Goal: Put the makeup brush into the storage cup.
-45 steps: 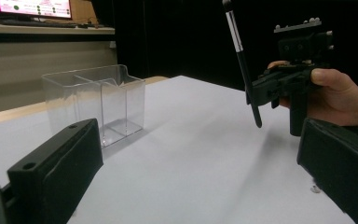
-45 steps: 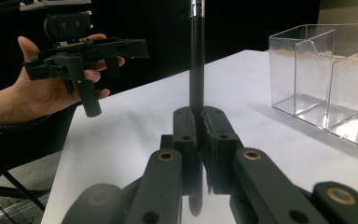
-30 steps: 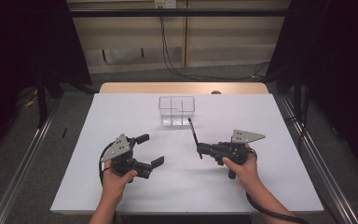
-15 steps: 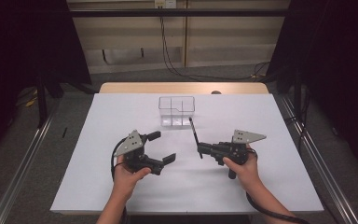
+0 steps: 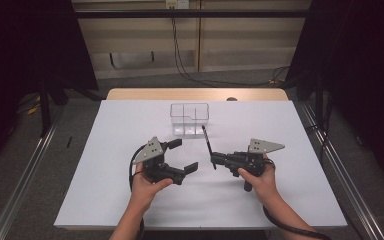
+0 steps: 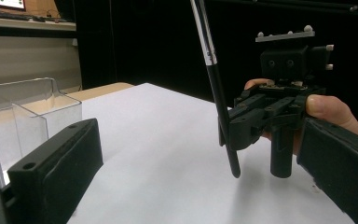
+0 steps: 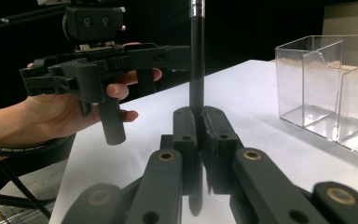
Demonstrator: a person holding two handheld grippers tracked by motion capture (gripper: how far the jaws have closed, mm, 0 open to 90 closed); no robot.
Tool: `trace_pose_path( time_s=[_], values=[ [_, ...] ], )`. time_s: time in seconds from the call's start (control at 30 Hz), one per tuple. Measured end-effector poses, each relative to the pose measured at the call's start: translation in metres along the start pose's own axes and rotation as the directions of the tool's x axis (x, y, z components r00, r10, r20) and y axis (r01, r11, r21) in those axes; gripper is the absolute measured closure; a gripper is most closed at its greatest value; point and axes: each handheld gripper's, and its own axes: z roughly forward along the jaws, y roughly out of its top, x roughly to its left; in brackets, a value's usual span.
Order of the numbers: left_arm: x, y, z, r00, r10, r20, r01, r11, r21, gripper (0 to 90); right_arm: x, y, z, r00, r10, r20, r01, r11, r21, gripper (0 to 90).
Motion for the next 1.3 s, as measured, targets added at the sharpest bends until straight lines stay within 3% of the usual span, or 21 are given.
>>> trace_pose_path(
  time_s=[0.2,0.7,1.1,1.3],
  values=[
    [-0.001,-0.001,0.007,0.9999,-0.014,0.010,0.014,0.9999,0.001,0.0,0.001,0.000,0.002,1.0000,-0.004,-0.006,0.004,1.000,0.006,84.8],
    [-0.003,0.000,0.026,0.9989,-0.003,0.047,0.002,0.9996,0.029,0.4,0.003,-0.001,0.000,0.9999,-0.014,0.003,0.014,1.000,0.010,84.8],
    [0.001,0.002,0.036,0.9968,-0.007,0.079,0.005,0.9997,0.025,20.3,0.003,-0.002,-0.003,0.9996,-0.025,0.016,0.024,1.000,0.015,84.8],
    [0.003,0.002,0.036,0.9972,-0.011,0.075,0.010,0.9998,0.017,30.7,0.002,-0.002,-0.002,0.9995,-0.024,0.019,0.024,1.000,0.012,84.8]
  ],
)
